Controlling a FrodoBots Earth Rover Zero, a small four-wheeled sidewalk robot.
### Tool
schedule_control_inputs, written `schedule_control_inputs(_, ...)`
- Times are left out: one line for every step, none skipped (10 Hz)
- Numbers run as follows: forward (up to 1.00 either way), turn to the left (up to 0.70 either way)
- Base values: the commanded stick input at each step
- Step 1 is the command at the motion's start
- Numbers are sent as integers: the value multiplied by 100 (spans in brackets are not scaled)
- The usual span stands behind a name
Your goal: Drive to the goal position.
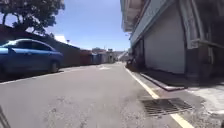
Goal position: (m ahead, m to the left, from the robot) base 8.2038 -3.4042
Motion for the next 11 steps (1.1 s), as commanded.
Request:
schedule_control_inputs(45, 0)
schedule_control_inputs(45, 0)
schedule_control_inputs(45, 0)
schedule_control_inputs(45, 0)
schedule_control_inputs(45, 0)
schedule_control_inputs(45, 0)
schedule_control_inputs(45, 0)
schedule_control_inputs(45, 0)
schedule_control_inputs(45, 0)
schedule_control_inputs(45, 0)
schedule_control_inputs(45, 0)
